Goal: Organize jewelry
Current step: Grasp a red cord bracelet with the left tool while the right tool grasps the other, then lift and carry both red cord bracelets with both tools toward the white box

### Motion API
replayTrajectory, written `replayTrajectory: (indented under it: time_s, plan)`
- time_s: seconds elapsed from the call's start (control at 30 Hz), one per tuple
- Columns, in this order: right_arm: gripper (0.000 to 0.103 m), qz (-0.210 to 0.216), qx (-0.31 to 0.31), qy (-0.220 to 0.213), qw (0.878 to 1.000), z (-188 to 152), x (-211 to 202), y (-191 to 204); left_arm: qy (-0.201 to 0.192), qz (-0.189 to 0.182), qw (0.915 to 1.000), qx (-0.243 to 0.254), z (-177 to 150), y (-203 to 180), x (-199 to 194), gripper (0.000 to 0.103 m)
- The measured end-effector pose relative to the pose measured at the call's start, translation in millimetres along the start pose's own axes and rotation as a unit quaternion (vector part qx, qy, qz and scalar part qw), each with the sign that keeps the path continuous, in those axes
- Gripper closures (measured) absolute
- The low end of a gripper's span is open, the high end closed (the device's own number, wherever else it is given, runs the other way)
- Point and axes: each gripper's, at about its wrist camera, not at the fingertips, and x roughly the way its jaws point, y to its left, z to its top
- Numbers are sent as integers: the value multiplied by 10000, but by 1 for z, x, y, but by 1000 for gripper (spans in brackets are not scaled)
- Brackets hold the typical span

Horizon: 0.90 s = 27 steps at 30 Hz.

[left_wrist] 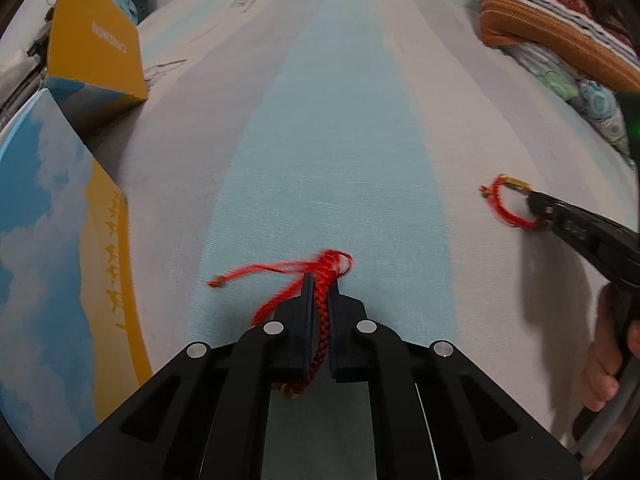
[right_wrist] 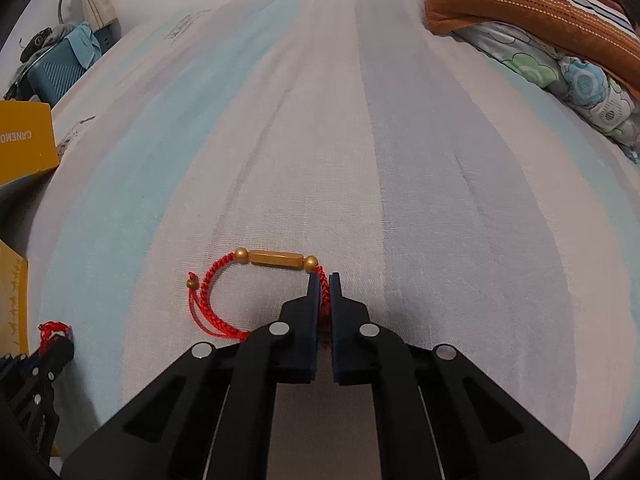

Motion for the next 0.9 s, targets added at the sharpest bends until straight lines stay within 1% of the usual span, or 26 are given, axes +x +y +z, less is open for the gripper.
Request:
replayTrajectory:
  time_s: [0.3, 0.67, 0.9]
  plan:
    - [99, 83, 77, -155, 9998, -2, -18, 0, -187, -186, 9996, 75, 1, -5, -18, 98]
    - [99, 203, 211, -430, 9986, 1, -44, -4, -317, -259, 9991, 125, 2, -9, -31, 98]
    - [99, 215, 175, -532, 9982, 1, -54, -3, -399, -347, 9984, 188, 1, -9, -39, 98]
